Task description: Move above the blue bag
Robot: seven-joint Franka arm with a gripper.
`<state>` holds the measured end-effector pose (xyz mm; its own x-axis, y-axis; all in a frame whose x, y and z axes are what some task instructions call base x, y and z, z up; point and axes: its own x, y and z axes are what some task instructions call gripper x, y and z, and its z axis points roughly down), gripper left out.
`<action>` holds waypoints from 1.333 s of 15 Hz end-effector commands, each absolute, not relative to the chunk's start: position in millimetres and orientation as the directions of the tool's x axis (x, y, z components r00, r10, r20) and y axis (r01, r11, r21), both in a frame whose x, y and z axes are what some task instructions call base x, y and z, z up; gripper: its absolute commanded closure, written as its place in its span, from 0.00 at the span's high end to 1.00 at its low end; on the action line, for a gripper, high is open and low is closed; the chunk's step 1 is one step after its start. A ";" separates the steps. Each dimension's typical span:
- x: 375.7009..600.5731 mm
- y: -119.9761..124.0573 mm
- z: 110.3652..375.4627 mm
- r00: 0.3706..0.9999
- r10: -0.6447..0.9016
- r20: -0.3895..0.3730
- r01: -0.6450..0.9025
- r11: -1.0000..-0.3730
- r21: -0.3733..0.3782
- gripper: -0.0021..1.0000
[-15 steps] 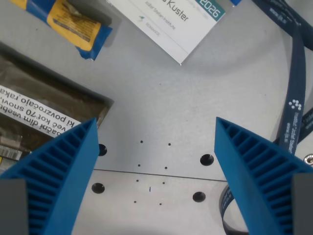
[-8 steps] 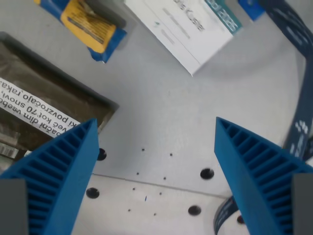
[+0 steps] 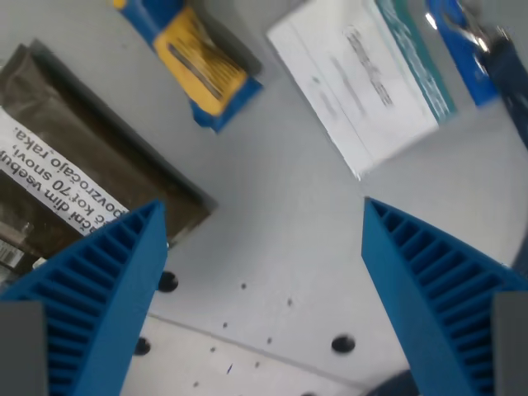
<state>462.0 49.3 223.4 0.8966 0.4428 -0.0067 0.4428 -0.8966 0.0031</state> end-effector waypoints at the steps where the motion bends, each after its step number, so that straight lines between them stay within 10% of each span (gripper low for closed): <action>1: 473.7 59.5 215.8 0.695 0.719 0.011 0.718 -0.693 -0.062 1.00; 12: 493.8 99.7 178.6 0.425 0.904 0.050 0.904 -0.421 -0.073 1.00; 20: 506.6 118.2 158.5 0.369 0.928 0.053 0.928 -0.366 -0.067 1.00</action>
<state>499.4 115.6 160.2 0.5380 0.8429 0.0044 0.8429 -0.5378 -0.0179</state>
